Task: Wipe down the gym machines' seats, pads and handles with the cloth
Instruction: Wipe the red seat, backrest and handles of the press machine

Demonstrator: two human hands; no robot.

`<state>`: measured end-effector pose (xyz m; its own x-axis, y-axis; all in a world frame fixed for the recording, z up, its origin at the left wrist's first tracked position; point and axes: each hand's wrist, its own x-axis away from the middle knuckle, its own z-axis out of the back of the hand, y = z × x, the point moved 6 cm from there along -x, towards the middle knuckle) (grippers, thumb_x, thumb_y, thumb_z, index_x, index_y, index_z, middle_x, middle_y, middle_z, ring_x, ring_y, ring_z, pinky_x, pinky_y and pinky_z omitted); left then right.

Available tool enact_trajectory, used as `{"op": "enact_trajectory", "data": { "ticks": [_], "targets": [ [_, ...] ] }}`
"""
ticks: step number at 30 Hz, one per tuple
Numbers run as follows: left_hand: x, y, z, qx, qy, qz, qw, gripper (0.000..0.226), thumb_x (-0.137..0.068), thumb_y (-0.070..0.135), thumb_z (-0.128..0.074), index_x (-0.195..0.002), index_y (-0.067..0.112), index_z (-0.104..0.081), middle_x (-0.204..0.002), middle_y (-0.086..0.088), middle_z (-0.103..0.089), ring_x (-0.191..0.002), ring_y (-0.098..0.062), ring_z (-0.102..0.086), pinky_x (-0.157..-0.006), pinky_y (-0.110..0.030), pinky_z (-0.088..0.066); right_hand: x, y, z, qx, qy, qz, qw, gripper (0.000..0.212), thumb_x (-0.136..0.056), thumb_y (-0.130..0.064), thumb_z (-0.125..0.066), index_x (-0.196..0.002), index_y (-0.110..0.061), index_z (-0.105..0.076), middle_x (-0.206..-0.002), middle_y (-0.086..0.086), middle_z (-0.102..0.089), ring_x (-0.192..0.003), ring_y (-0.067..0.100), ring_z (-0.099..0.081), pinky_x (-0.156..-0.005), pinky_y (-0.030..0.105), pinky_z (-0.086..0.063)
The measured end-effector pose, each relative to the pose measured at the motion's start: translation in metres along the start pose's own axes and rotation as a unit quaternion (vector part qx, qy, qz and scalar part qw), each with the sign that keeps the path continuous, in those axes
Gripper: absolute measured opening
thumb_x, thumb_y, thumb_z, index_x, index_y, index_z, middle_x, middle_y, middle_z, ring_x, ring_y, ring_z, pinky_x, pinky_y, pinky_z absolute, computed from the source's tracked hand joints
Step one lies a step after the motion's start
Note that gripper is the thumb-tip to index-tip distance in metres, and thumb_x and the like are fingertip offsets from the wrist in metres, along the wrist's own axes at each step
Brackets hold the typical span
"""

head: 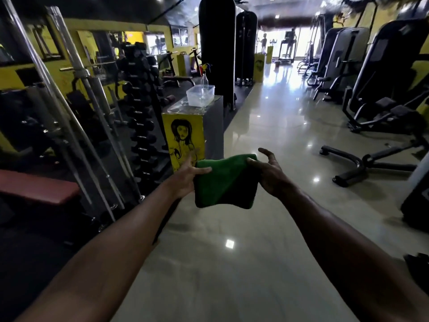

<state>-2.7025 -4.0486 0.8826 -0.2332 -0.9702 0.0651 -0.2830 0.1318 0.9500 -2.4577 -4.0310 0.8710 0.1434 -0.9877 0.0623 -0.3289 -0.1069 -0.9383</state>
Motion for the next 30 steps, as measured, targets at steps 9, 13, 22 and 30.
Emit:
{"op": "enact_trajectory", "data": {
  "ticks": [9, 13, 22, 30],
  "targets": [
    [-0.237, 0.062, 0.040, -0.080, 0.076, -0.064, 0.992, 0.048, -0.081, -0.014, -0.066, -0.118, 0.016, -0.069, -0.112, -0.012, -0.068, -0.101, -0.031, -0.068, -0.079, -0.038, -0.060, -0.264, -0.032, 0.034, 0.247, -0.136, 0.011, 0.959, 0.067, -0.084, 0.015, -0.070, -0.142, -0.015, -0.053, -0.121, 0.015, -0.068, -0.118, 0.037, -0.064, -0.096, 0.042, -0.057],
    [-0.338, 0.087, 0.070, -0.236, 0.082, -0.059, 0.966, 0.057, -0.079, -0.011, -0.071, -0.126, 0.020, -0.066, -0.127, -0.015, -0.061, -0.115, -0.033, -0.062, -0.093, -0.046, -0.056, -0.388, -0.069, 0.040, 0.427, -0.096, 0.102, 0.893, 0.023, -0.093, -0.010, -0.072, -0.113, -0.021, -0.070, -0.105, 0.003, -0.070, -0.100, 0.022, -0.065, -0.080, 0.027, -0.052],
    [-0.538, 0.139, 0.147, -0.363, 0.267, -0.068, 0.890, 0.025, -0.093, 0.028, -0.066, -0.116, 0.017, -0.066, -0.117, -0.008, -0.066, -0.106, -0.025, -0.062, -0.093, -0.042, -0.055, -0.606, -0.096, 0.016, 0.420, -0.024, 0.130, 0.898, 0.045, -0.095, -0.060, -0.059, -0.083, -0.017, -0.063, -0.078, 0.002, -0.063, -0.075, 0.022, -0.061, -0.067, 0.041, -0.052],
    [-0.719, 0.185, 0.204, -0.368, 0.161, -0.032, 0.915, 0.040, -0.085, 0.041, -0.074, -0.105, 0.007, -0.068, -0.098, -0.006, -0.072, -0.089, -0.019, -0.068, -0.071, -0.027, -0.055, -0.822, -0.117, 0.000, 0.267, 0.012, 0.020, 0.964, 0.060, -0.086, -0.068, -0.067, -0.093, -0.008, -0.067, -0.088, 0.006, -0.069, -0.082, 0.020, -0.068, -0.070, 0.028, -0.056]
  ]
}}
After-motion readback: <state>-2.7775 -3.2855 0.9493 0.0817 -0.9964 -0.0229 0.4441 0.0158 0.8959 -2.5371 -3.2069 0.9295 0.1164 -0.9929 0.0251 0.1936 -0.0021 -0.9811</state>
